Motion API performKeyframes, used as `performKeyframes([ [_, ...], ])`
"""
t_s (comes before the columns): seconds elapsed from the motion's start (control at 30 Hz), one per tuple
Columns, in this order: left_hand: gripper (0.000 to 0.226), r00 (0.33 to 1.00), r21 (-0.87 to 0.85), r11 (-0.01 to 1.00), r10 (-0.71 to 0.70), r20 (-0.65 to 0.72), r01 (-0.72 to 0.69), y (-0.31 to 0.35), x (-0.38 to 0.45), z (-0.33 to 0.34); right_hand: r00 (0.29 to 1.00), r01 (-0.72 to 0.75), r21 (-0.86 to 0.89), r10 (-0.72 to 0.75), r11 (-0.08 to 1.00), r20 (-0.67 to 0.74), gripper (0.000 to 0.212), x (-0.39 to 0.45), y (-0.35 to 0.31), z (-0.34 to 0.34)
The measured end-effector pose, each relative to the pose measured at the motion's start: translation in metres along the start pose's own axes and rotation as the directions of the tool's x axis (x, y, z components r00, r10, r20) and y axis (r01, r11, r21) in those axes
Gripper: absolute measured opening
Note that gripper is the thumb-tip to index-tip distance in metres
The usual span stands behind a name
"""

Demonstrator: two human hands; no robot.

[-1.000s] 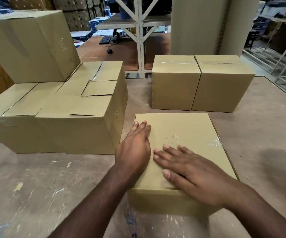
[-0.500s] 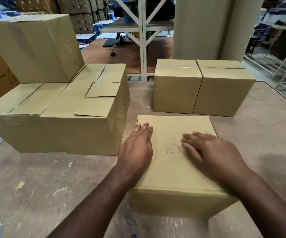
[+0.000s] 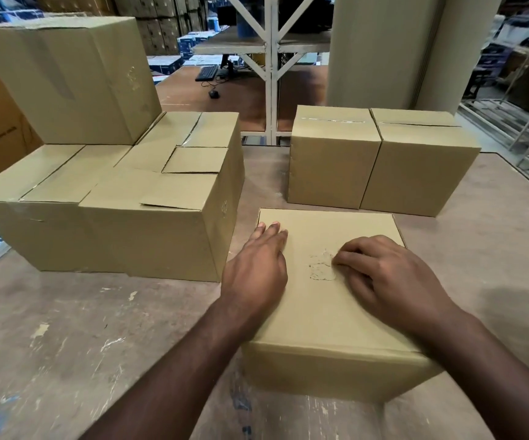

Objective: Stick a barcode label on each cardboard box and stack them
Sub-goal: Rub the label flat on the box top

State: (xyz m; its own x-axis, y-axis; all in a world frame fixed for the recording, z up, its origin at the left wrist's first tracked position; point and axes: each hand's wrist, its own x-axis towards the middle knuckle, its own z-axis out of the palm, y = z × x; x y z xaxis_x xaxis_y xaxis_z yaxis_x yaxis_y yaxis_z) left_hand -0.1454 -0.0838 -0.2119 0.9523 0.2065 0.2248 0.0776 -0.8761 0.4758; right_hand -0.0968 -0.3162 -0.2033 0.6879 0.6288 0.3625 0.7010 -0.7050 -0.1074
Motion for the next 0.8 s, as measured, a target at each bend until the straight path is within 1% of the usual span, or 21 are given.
performKeyframes([
  [0.1,0.049,1.000,0.010,1.000,0.000,-0.002,0.001,0.0006,-0.0003,-0.0006,1.000,-0.001,-0.018,0.001,1.000,0.009,0.029,0.0052,-0.0018,-0.0006],
  [0.17,0.048,1.000,0.013,1.000,0.000,0.001,0.000,0.0011,-0.0010,-0.0019,1.000,-0.010,-0.028,0.010,1.000,0.017,0.019,0.0093,-0.0052,0.0004],
  [0.23,0.048,1.000,0.014,1.000,0.001,0.003,-0.001,0.0019,-0.0018,-0.0032,0.999,-0.043,0.003,0.043,0.999,0.019,0.012,0.0100,-0.0064,0.0011],
  [0.27,0.048,1.000,0.013,1.000,-0.001,0.004,0.001,0.0023,-0.0021,-0.0038,0.998,-0.062,0.028,0.061,0.998,0.026,0.013,0.0090,-0.0060,0.0009],
  [0.37,0.048,1.000,0.011,1.000,-0.006,0.007,0.006,0.0020,-0.0020,-0.0038,0.997,-0.067,0.051,0.065,0.996,0.047,0.029,0.0057,-0.0050,-0.0001],
  [0.43,0.049,1.000,0.012,1.000,-0.005,0.012,0.005,0.0014,-0.0020,-0.0038,0.997,-0.066,0.069,0.063,0.995,0.043,0.027,0.0049,-0.0058,-0.0010],
  [0.5,0.049,1.000,0.011,1.000,-0.004,0.017,0.004,0.0011,-0.0015,-0.0042,0.997,-0.076,0.086,0.074,0.993,0.019,0.016,0.0047,-0.0068,-0.0016],
  [0.57,0.048,1.000,0.008,1.000,-0.004,0.019,0.004,0.0012,-0.0012,-0.0043,0.996,-0.085,0.100,0.086,0.991,0.001,0.011,0.0038,-0.0072,-0.0022],
  [0.6,0.048,1.000,0.006,1.000,-0.004,0.019,0.004,0.0013,-0.0013,-0.0041,0.996,-0.090,0.107,0.090,0.990,0.001,0.013,0.0030,-0.0068,-0.0020],
  [0.7,0.049,1.000,0.006,1.000,-0.005,0.020,0.005,0.0005,-0.0010,-0.0026,0.995,-0.094,0.085,0.092,0.992,0.031,0.028,0.0022,-0.0064,-0.0006],
  [0.8,0.048,1.000,0.013,1.000,-0.004,0.018,0.004,-0.0001,-0.0008,-0.0019,0.996,-0.087,0.075,0.084,0.993,0.031,0.027,0.0021,-0.0065,0.0007],
])
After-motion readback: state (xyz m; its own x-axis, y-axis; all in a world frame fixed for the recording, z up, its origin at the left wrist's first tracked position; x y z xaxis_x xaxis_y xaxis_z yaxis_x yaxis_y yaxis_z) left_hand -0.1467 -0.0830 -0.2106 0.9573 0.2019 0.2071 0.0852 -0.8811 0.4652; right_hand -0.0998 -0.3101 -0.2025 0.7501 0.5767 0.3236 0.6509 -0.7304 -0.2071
